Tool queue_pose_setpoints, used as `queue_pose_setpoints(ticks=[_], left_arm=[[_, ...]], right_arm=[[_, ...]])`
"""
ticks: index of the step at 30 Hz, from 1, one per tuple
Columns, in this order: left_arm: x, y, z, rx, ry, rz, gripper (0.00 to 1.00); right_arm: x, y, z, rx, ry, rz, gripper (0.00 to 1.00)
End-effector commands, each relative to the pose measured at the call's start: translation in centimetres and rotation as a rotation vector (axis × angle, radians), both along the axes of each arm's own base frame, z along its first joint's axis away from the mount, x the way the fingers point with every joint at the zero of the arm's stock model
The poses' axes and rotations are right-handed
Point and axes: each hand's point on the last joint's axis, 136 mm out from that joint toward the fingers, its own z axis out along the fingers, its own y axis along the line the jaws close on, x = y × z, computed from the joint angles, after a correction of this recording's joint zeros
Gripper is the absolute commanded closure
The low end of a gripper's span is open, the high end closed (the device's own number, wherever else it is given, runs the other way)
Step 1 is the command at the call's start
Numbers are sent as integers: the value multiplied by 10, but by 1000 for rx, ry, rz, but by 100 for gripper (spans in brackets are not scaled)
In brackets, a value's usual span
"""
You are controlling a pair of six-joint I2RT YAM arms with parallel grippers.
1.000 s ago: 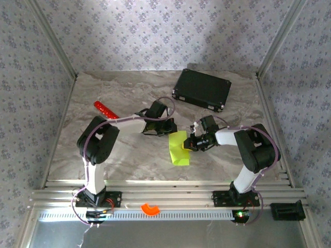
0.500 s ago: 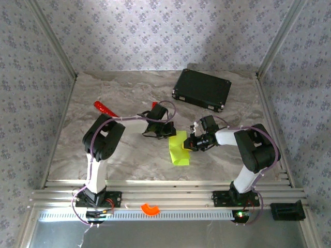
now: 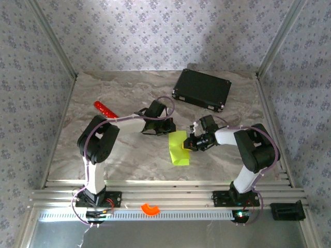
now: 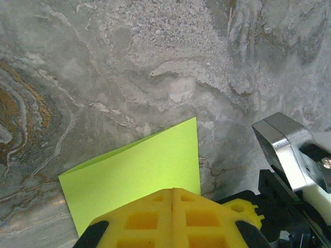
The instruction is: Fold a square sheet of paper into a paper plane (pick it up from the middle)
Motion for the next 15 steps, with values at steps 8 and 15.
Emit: queue_pose_setpoints(ticks=[8,15], left_arm=[[5,-4,22,-42,-30,10,100],[-1,-7,23,-56,-29,5,100]], right_arm=[[-31,-46,-55,-287,109,-62,100],[-28,-48,-54,-290,108,-70,100]])
